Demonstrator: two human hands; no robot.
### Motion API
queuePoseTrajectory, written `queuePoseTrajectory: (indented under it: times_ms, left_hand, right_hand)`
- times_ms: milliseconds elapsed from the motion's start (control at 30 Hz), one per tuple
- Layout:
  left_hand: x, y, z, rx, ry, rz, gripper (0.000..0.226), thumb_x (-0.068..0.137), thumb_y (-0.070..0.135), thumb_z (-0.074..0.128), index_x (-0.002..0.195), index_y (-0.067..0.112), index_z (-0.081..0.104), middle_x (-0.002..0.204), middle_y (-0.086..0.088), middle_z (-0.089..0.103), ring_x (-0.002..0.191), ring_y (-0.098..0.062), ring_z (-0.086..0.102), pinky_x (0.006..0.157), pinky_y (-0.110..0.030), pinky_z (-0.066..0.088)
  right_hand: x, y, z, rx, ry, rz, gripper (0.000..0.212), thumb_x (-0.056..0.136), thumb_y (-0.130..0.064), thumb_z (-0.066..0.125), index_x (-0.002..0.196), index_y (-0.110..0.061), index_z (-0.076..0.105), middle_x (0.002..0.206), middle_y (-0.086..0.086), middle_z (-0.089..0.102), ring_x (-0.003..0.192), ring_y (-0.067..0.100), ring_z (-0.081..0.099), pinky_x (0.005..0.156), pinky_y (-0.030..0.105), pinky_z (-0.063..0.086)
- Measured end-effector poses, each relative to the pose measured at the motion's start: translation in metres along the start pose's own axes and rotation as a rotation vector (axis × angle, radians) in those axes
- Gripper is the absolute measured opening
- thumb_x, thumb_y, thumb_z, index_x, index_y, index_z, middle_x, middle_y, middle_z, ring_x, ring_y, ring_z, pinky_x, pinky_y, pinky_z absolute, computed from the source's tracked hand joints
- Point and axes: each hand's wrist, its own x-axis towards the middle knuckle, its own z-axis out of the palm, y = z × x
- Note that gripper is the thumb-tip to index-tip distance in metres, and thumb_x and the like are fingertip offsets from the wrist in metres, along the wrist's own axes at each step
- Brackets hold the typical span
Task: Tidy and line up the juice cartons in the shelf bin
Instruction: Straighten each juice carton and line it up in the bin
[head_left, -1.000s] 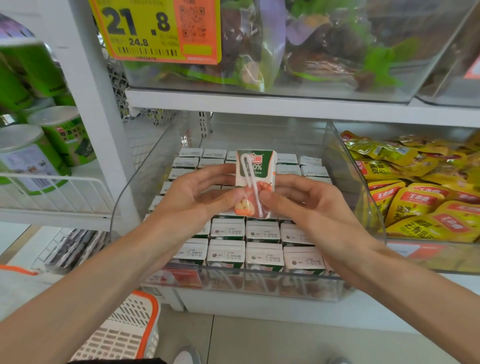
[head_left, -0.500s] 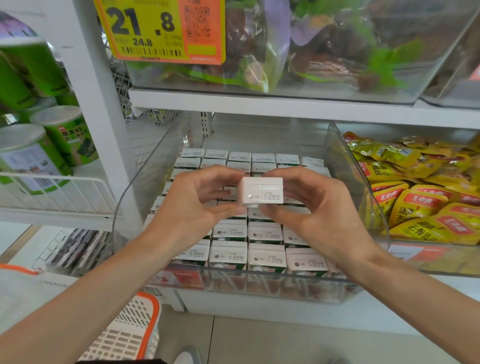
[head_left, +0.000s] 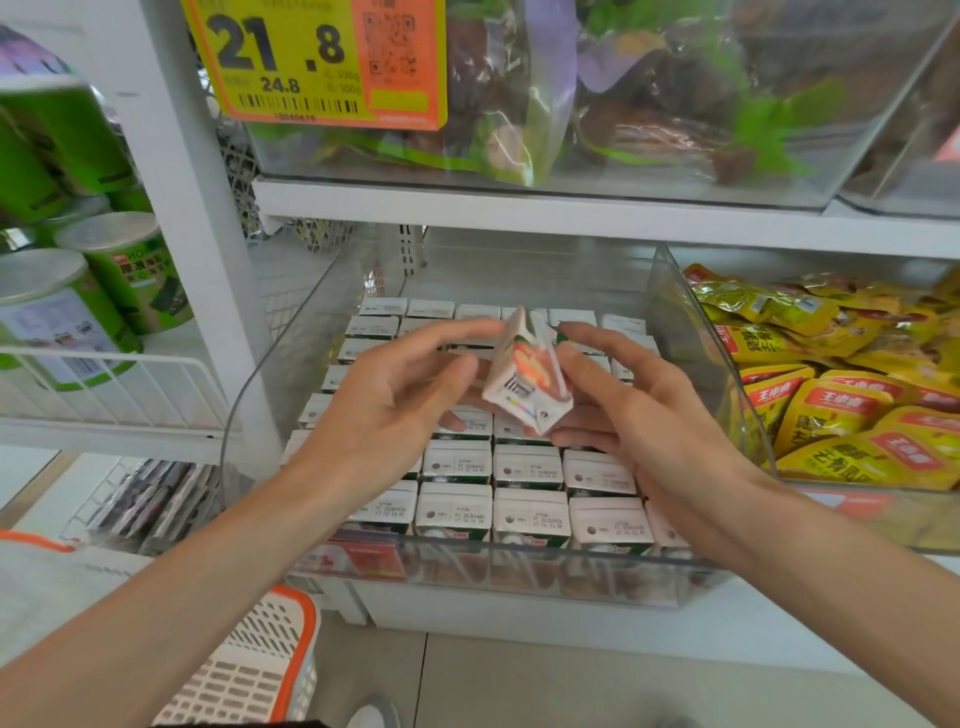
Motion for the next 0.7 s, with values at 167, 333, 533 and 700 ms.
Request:
queuePoseTrajectory:
  times_ms: [167, 333, 533, 700]
  left_hand:
    - [0.0, -0.0009, 0.0031, -0.02, -0.045, 0.001, 0.041, 0.098, 0.029, 0.061, 0.139, 0.036, 0.062, 0.12, 0.011, 0.076, 0.101, -0.014, 0.076, 0.078, -0.028, 0.062]
    - [0.0004, -0.0004, 0.0041, -0.038, -0.053, 0.004, 0.043, 0.093, 0.038, 0.064, 0.135, 0.044, 0.062, 0.118, 0.012, 0.076, 0.101, -0.013, 0.076, 0.077, -0.025, 0.061]
    - [-0.0009, 0.0005, 0.0022, -0.067, -0.066, -0.018, 0.045, 0.098, 0.034, 0.061, 0.143, 0.036, 0.06, 0.118, 0.012, 0.077, 0.104, -0.011, 0.076, 0.082, -0.027, 0.063]
    - [-0.0009, -0.0007, -0.0001, -0.057, -0.051, -0.069, 0.052, 0.093, 0.035, 0.068, 0.144, 0.038, 0.058, 0.115, 0.018, 0.078, 0.104, -0.005, 0.075, 0.083, -0.019, 0.06]
  right_hand:
    - [0.0035, -0.0082, 0.0017, 0.033, -0.028, 0.127, 0.035, 0.108, -0.039, 0.056, 0.119, -0.011, 0.073, 0.092, 0.019, 0.081, 0.082, 0.028, 0.081, 0.061, 0.022, 0.061]
    - [0.005, -0.0096, 0.0007, 0.016, -0.068, 0.155, 0.041, 0.112, -0.039, 0.046, 0.114, -0.009, 0.074, 0.093, 0.018, 0.081, 0.085, 0.026, 0.082, 0.063, 0.022, 0.062]
    - [0.0051, -0.0065, 0.0021, 0.025, -0.06, 0.061, 0.028, 0.108, -0.034, 0.059, 0.133, -0.023, 0.063, 0.101, 0.012, 0.082, 0.095, 0.026, 0.081, 0.072, 0.023, 0.063]
    - [0.0024, -0.0065, 0.0043, -0.003, -0.014, -0.043, 0.04, 0.1, -0.028, 0.072, 0.135, -0.032, 0.053, 0.102, 0.008, 0.083, 0.098, 0.022, 0.08, 0.086, 0.028, 0.064]
